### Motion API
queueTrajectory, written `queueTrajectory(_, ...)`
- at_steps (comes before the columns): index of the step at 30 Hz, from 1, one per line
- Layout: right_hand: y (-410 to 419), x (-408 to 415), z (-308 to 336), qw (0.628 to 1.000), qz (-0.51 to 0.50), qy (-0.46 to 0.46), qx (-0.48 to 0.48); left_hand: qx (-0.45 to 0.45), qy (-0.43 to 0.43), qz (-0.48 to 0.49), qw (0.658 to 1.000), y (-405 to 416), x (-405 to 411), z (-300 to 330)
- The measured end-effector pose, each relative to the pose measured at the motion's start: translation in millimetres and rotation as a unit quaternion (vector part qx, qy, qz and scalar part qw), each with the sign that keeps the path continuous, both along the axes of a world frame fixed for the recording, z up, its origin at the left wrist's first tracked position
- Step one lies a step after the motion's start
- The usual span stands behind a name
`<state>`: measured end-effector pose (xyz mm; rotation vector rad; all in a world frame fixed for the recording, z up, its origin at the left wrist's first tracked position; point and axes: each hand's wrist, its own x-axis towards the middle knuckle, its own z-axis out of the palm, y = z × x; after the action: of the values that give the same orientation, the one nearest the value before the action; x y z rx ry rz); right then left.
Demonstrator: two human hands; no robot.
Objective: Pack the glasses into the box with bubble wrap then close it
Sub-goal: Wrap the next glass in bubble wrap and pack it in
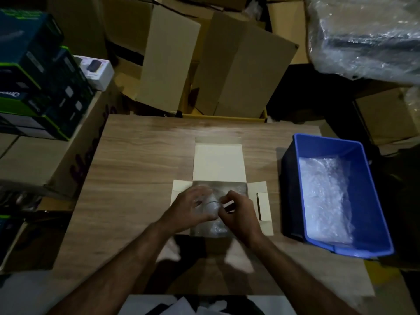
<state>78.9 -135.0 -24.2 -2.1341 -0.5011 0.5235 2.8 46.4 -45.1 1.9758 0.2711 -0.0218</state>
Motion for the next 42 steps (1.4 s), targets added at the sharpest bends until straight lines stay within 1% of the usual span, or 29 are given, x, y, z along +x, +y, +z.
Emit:
queueTrajectory(2, -1.8, -5.2, -9.5, 1.000, -0.003, -0.004, 0.011, 0.035, 0.018, -0.017, 0.999, -1.5, 0.9, -5.3)
queueTrajectory(5, -6.6, -7.4, -22.0, 1.000, -0.001, 0.003, 0.006, 0.178, 0.008, -0.052, 0.983, -8.6, 1.1, -12.3)
queueTrajectory(6, -8.0, -7.2, -24.5, 1.000, 0.004, 0.009, -0.004, 0.211, 0.008, -0.056, 0.976, -11.7, 0.6, -14.5)
queueTrajectory(8, -11.1, -5.4, -27.1, 0.999, 0.020, 0.018, -0.035, 0.254, 0.006, -0.068, 0.965, -16.2, 0.4, -17.2)
queueTrajectory(11, -18.5, -0.9, -23.0, 0.996, 0.026, 0.026, -0.084, 0.305, 0.000, -0.111, 0.946, -18.6, 0.1, -21.5)
queueTrajectory(12, -21.6, 2.1, -19.1, 0.995, 0.014, 0.009, -0.095, 0.315, -0.002, -0.119, 0.942, -20.4, -0.8, -21.8)
queueTrajectory(14, -26.4, 11.1, -12.5, 0.991, 0.007, -0.063, -0.119, 0.332, -0.001, -0.124, 0.935, -23.8, -3.3, -20.7)
queueTrajectory(16, -27.4, 20.8, -9.5, 0.976, 0.071, -0.113, -0.175, 0.339, -0.005, -0.134, 0.931, -24.1, -4.7, -21.6)
queueTrajectory(18, -24.0, 27.3, -7.7, 0.952, 0.149, -0.118, -0.241, 0.335, -0.003, -0.141, 0.932, -21.7, -4.8, -19.9)
queueTrajectory(20, -20.4, 30.5, -9.0, 0.939, 0.189, -0.120, -0.261, 0.340, 0.001, -0.144, 0.929, -20.9, -4.4, -17.4)
queueTrajectory(24, -17.3, 36.0, -13.2, 0.943, 0.206, -0.105, -0.239, 0.369, 0.010, -0.143, 0.918, -24.5, -4.0, -15.7)
queueTrajectory(27, -19.5, 39.9, -15.4, 0.946, 0.214, -0.104, -0.220, 0.391, -0.010, -0.147, 0.909, -25.8, -5.0, -15.2)
queueTrajectory(31, -22.5, 40.3, -16.3, 0.944, 0.230, -0.111, -0.207, 0.389, -0.020, -0.153, 0.908, -23.1, -10.2, -13.3)
queueTrajectory(35, -23.0, 33.1, -17.0, 0.940, 0.242, -0.138, -0.196, 0.392, -0.011, -0.192, 0.900, -20.4, -9.9, -13.9)
queueTrajectory(38, -28.6, 28.6, -14.2, 0.943, 0.228, -0.155, -0.184, 0.408, -0.006, -0.188, 0.894, -21.9, -8.7, -18.1)
queueTrajectory(42, -37.4, 22.8, -11.9, 0.952, 0.182, -0.189, -0.160, 0.448, -0.018, -0.199, 0.871, -25.4, -7.9, -20.1)
